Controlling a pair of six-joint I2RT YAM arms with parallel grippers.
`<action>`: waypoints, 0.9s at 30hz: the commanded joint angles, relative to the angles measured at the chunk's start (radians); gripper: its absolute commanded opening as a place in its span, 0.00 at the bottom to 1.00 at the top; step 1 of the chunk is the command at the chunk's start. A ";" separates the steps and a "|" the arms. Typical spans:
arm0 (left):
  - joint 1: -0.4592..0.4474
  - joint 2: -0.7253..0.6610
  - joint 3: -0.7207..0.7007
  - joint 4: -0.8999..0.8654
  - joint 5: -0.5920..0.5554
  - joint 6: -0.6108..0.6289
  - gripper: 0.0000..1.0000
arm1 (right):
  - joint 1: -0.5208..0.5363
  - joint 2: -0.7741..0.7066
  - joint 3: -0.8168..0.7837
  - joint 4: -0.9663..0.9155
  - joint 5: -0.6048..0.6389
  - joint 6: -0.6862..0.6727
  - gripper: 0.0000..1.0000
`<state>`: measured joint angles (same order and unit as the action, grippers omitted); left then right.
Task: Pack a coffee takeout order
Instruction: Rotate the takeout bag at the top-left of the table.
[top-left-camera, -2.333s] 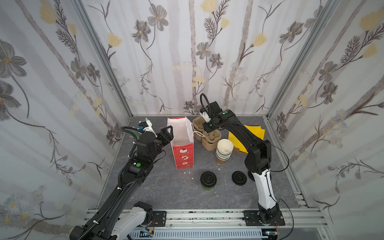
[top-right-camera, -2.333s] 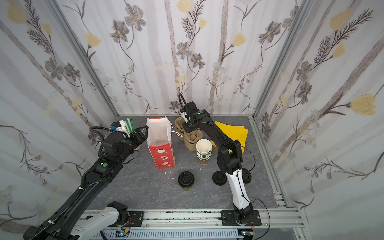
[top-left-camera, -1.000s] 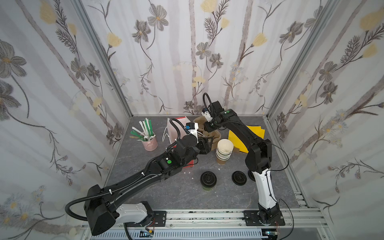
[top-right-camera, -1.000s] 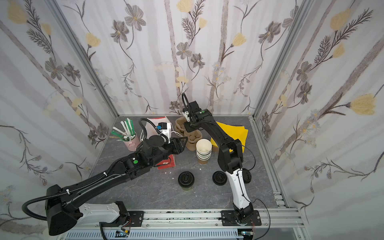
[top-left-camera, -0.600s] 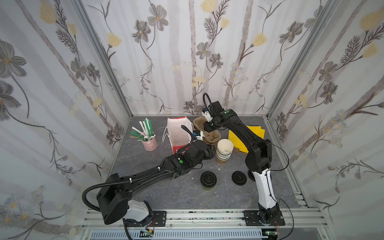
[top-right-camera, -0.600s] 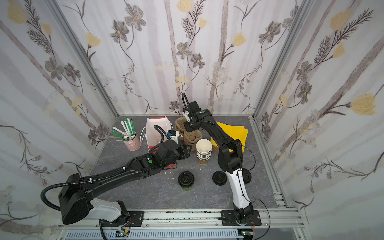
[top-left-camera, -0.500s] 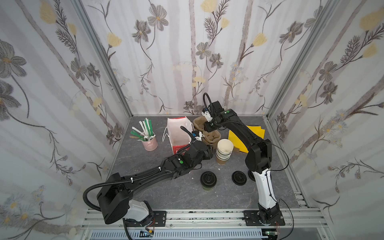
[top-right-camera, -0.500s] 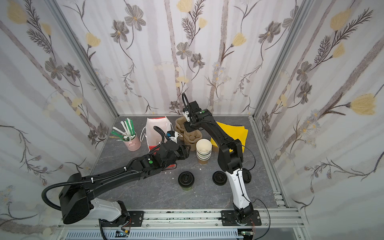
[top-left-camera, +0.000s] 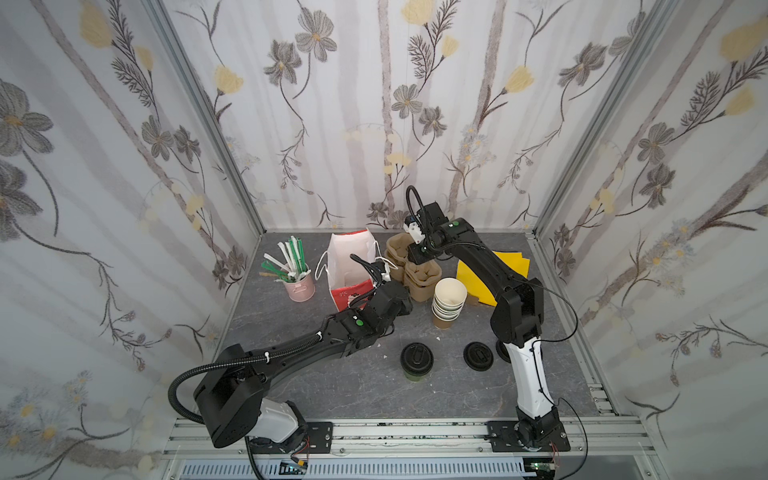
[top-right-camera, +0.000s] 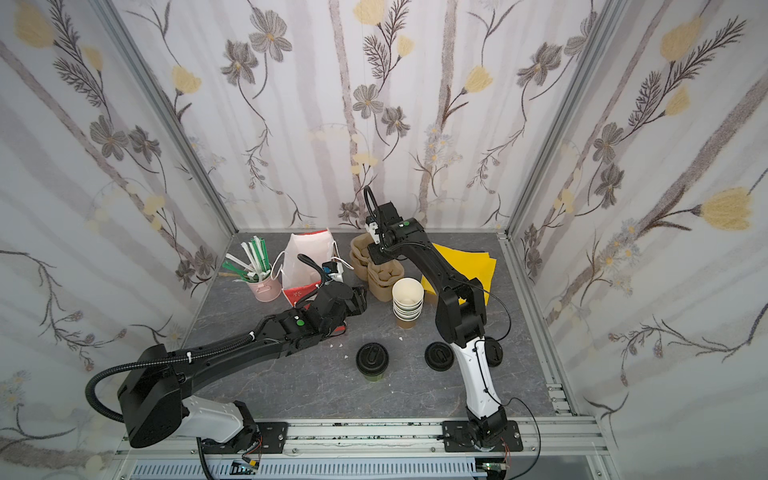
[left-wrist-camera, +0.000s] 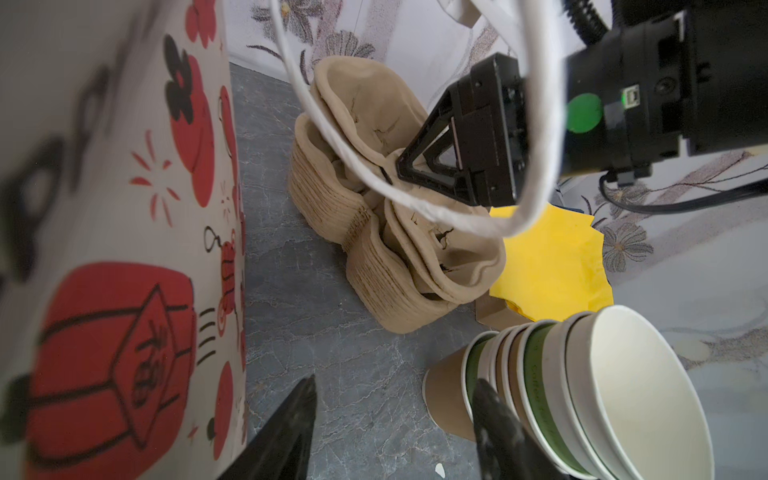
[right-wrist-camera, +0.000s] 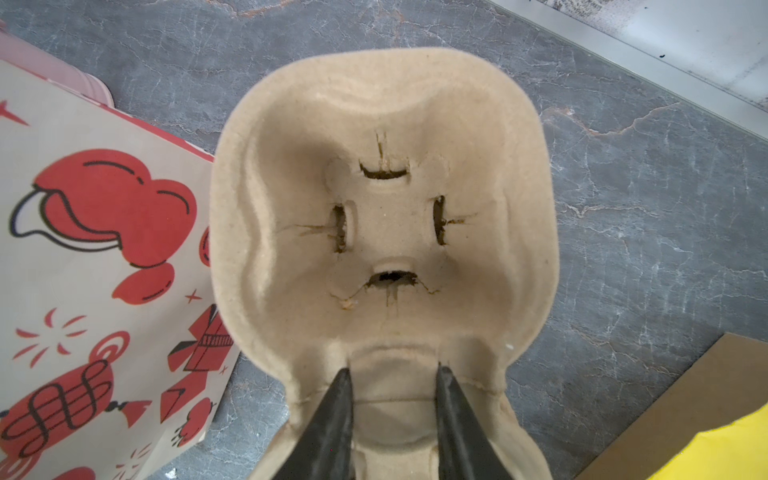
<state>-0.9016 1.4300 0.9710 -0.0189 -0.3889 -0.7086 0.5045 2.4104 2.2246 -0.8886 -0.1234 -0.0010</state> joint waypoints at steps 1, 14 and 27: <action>-0.006 0.016 0.021 0.022 0.041 0.042 0.63 | 0.000 -0.002 0.004 0.033 -0.008 0.001 0.32; 0.016 0.003 -0.045 0.019 -0.059 0.019 0.63 | -0.001 -0.005 0.002 0.025 -0.008 -0.001 0.31; 0.022 0.150 0.049 0.063 -0.018 -0.029 0.64 | -0.001 -0.013 0.000 0.031 -0.027 0.012 0.32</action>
<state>-0.8795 1.5532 0.9932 -0.0032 -0.4385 -0.7086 0.5037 2.4104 2.2242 -0.8890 -0.1287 0.0002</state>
